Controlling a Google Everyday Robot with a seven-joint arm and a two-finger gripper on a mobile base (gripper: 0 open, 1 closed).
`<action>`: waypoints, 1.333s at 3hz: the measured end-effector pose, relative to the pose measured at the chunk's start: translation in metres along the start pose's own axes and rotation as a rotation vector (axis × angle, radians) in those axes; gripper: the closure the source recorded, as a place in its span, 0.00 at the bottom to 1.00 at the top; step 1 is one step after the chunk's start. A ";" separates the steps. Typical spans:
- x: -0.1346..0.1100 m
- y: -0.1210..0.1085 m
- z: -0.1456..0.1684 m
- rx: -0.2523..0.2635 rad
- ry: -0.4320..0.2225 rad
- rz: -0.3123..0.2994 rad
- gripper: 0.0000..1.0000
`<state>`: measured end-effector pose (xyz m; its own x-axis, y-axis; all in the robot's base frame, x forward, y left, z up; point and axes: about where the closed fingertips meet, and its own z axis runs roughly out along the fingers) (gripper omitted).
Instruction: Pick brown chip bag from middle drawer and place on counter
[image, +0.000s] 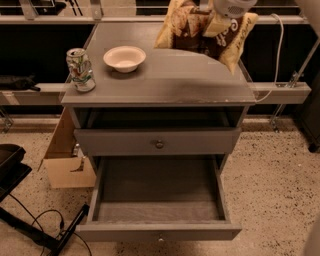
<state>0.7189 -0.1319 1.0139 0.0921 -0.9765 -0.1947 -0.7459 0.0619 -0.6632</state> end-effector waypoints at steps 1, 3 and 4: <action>0.002 -0.026 0.033 0.053 -0.035 -0.018 1.00; 0.025 -0.041 0.112 0.080 0.003 -0.017 1.00; 0.025 -0.041 0.114 0.078 0.005 -0.017 0.81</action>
Offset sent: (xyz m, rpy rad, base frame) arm 0.1243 0.0037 -0.0406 0.0451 -0.1312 0.0360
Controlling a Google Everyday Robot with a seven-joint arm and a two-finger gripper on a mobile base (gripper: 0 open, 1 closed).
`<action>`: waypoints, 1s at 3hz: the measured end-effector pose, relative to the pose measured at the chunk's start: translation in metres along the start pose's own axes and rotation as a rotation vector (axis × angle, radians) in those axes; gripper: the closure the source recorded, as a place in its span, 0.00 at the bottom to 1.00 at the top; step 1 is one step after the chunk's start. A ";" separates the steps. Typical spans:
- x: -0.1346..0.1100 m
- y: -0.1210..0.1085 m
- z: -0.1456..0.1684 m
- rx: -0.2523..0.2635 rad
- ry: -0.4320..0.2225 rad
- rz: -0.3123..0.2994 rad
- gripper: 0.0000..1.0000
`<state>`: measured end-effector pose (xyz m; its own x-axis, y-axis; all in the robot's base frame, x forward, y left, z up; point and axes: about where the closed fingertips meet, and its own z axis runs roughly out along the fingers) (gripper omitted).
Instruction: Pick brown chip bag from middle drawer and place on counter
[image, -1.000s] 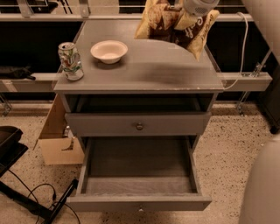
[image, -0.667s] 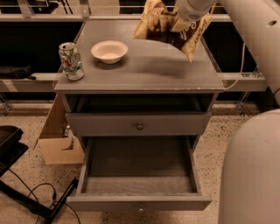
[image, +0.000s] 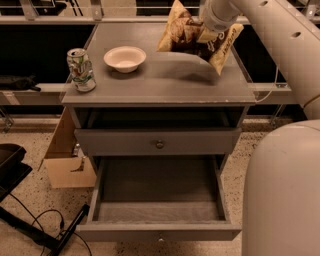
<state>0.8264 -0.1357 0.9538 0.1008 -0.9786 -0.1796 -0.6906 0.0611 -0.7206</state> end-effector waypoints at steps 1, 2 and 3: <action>0.000 0.000 0.000 0.000 0.000 0.000 0.50; 0.000 0.000 0.000 0.000 0.000 0.000 0.27; 0.000 0.000 0.000 0.000 0.000 0.000 0.00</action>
Offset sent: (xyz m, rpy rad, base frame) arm 0.0000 0.0000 0.0000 0.0000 0.0000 0.0000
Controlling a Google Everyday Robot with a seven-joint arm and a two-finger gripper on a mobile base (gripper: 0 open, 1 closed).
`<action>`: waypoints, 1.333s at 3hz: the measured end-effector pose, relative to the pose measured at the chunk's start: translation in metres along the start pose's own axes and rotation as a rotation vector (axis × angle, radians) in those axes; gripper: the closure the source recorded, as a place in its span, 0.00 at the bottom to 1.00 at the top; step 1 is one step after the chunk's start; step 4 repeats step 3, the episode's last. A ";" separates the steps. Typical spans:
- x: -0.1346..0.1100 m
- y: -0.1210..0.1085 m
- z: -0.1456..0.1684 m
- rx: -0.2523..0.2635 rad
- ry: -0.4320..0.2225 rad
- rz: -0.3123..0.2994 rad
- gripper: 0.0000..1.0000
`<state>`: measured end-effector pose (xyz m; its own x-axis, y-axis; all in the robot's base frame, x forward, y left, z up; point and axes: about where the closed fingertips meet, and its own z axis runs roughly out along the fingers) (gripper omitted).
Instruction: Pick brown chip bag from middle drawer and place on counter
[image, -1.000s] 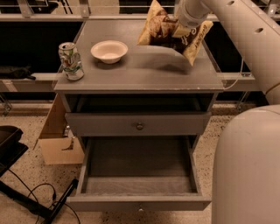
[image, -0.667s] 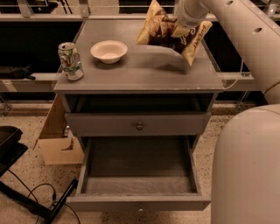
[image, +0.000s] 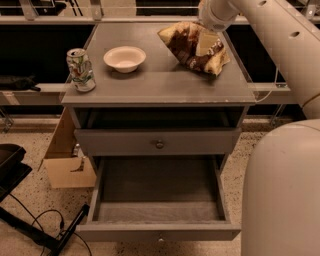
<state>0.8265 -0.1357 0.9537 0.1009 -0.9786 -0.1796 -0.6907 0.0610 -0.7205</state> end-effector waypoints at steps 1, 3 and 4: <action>0.000 0.000 0.000 0.000 0.000 0.000 0.00; 0.006 -0.053 -0.097 0.171 -0.121 0.045 0.00; 0.006 -0.053 -0.097 0.171 -0.121 0.045 0.00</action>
Offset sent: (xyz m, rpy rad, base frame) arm -0.0161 -0.0296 0.1199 0.1817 -0.1581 0.0378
